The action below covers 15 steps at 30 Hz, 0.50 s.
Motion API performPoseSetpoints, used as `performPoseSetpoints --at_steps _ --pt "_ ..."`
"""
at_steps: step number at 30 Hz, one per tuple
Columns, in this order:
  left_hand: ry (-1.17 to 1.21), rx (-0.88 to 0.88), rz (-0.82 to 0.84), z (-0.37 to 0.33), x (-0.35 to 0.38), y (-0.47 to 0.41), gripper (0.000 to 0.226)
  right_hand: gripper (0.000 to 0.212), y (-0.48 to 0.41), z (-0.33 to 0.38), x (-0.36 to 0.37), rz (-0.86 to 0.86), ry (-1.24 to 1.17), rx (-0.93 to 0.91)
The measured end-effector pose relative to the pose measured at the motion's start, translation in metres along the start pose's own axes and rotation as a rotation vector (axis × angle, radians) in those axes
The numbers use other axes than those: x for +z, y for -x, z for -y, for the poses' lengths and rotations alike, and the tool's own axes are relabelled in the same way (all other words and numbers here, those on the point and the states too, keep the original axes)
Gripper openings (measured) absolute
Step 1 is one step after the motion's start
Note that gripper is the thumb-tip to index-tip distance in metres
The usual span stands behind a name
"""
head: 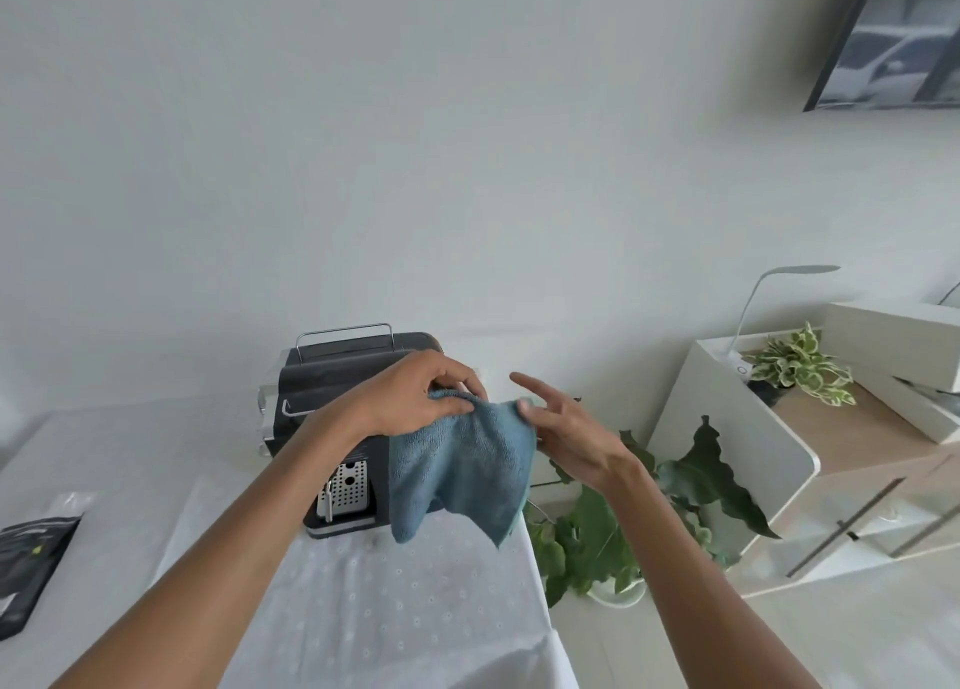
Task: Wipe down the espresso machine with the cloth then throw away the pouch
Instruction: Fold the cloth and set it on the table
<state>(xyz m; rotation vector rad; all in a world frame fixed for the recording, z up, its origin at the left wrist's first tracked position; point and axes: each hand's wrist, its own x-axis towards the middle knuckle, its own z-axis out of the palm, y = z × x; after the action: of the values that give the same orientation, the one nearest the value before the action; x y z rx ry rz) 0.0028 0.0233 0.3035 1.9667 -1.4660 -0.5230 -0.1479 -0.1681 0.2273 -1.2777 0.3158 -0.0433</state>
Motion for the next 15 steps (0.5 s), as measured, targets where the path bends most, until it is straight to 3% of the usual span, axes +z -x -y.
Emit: performPoseSetpoints --at_steps 3,8,12,15 --pt "-0.025 -0.041 -0.042 0.006 0.002 0.009 0.013 0.058 0.003 0.007 0.000 0.054 0.181 -0.032" --pt "-0.007 -0.090 -0.083 0.011 0.005 0.021 0.012 0.034 0.004 0.034 0.012 0.068 0.886 -0.159" --pt "-0.012 -0.092 -0.087 0.016 0.014 0.024 0.012 0.025 -0.002 0.041 0.035 0.137 1.289 -0.118" --pt "0.014 -0.188 -0.062 0.028 0.018 0.036 0.030 0.019 -0.010 0.033 0.039 0.128 1.426 -0.128"
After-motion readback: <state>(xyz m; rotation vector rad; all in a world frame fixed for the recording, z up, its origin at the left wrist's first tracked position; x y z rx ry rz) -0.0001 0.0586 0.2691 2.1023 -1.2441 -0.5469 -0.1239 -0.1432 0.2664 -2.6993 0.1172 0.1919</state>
